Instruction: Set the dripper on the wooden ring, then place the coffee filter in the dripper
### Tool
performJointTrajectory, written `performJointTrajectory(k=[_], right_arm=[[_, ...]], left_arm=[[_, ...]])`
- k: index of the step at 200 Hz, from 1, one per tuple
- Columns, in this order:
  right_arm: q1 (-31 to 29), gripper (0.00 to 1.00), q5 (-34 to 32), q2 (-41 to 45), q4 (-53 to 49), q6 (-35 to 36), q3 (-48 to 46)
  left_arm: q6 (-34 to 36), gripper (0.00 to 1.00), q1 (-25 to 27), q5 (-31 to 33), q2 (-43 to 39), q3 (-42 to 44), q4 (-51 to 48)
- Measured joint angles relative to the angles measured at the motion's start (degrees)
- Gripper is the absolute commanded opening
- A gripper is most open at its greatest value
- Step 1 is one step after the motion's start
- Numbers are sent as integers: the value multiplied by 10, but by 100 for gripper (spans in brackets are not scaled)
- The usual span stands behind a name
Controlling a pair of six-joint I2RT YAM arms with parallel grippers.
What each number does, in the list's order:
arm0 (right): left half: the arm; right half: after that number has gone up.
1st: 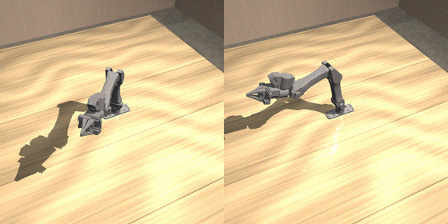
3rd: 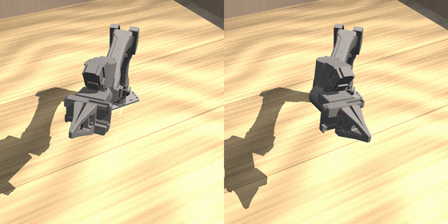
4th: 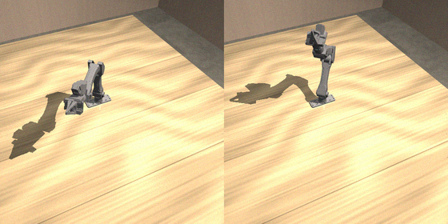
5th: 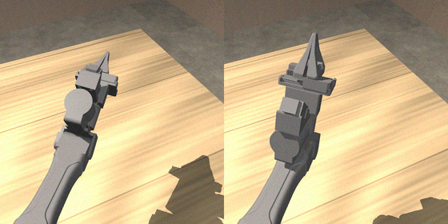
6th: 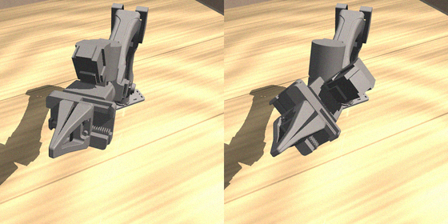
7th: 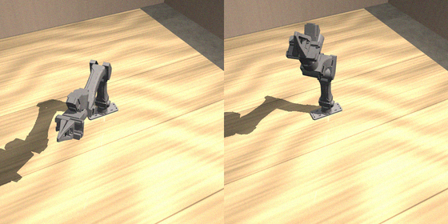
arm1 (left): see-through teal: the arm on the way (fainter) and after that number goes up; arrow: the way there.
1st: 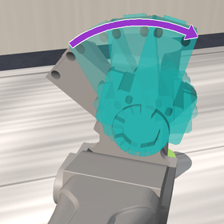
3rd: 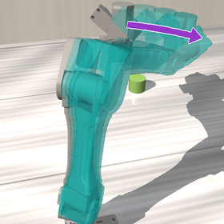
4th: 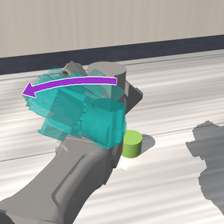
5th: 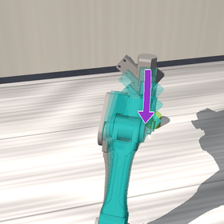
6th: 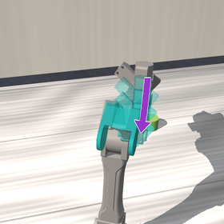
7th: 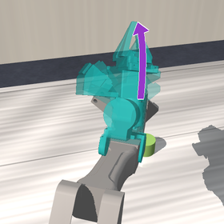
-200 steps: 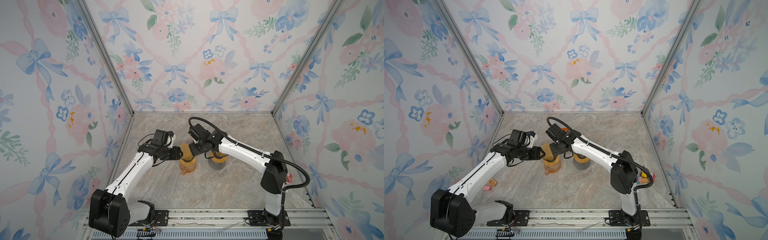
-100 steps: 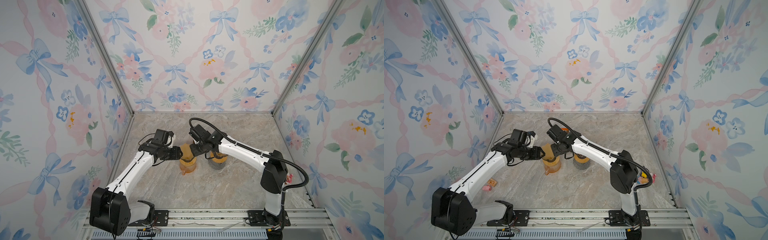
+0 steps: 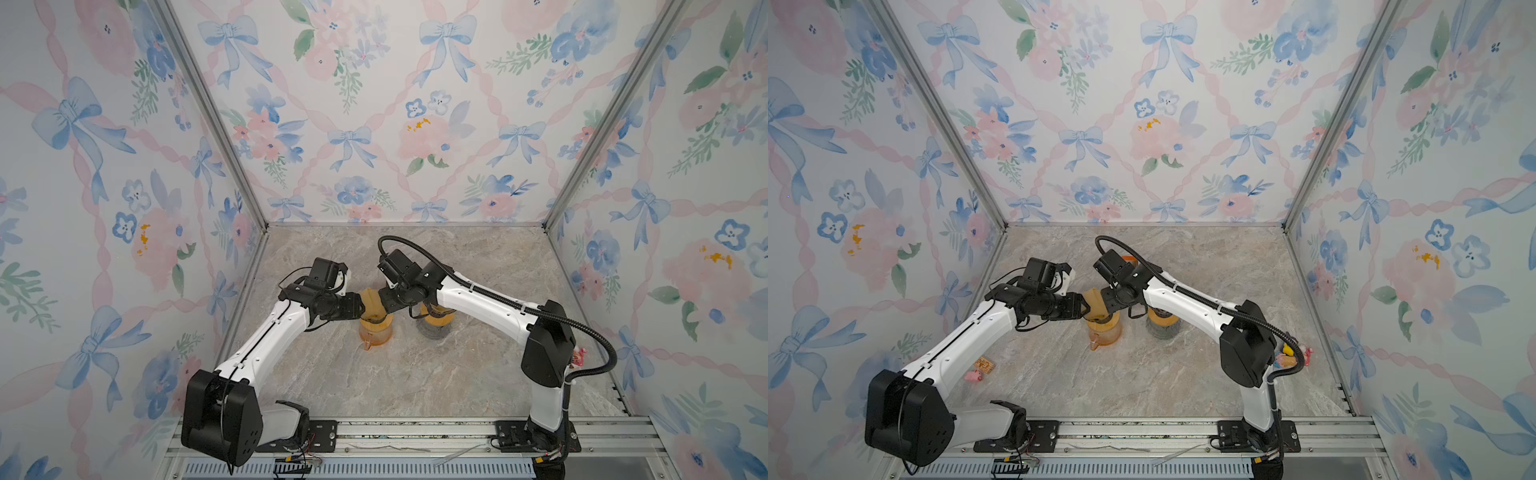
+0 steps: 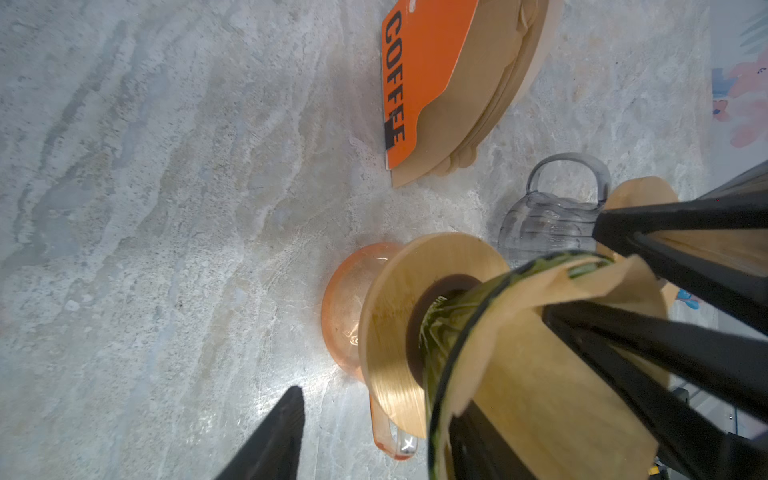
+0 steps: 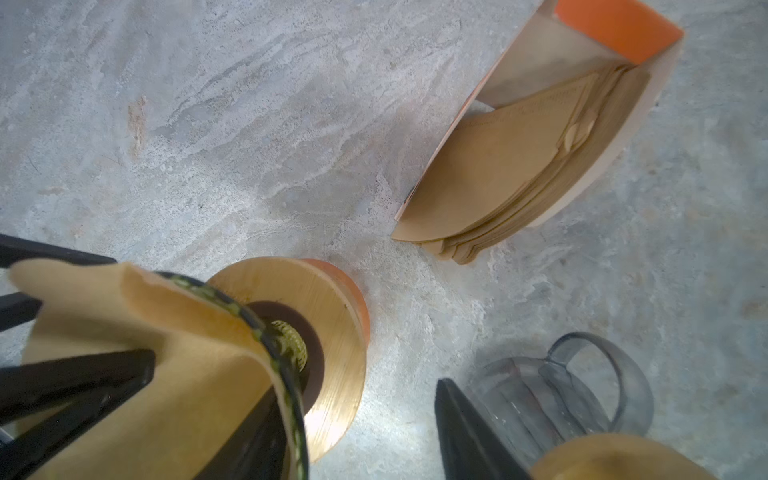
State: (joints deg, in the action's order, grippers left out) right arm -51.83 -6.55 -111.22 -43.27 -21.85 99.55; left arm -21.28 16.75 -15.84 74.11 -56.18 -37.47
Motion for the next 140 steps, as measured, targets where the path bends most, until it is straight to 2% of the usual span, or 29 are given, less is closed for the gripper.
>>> performJointTrajectory(k=[71, 140], right_arm=[[1, 63, 36, 3, 24, 4, -4], [8, 58, 20, 1, 11, -2, 2]], left_arm=[[0, 56, 3, 2, 5, -8, -3], [0, 57, 9, 4, 6, -11, -4]])
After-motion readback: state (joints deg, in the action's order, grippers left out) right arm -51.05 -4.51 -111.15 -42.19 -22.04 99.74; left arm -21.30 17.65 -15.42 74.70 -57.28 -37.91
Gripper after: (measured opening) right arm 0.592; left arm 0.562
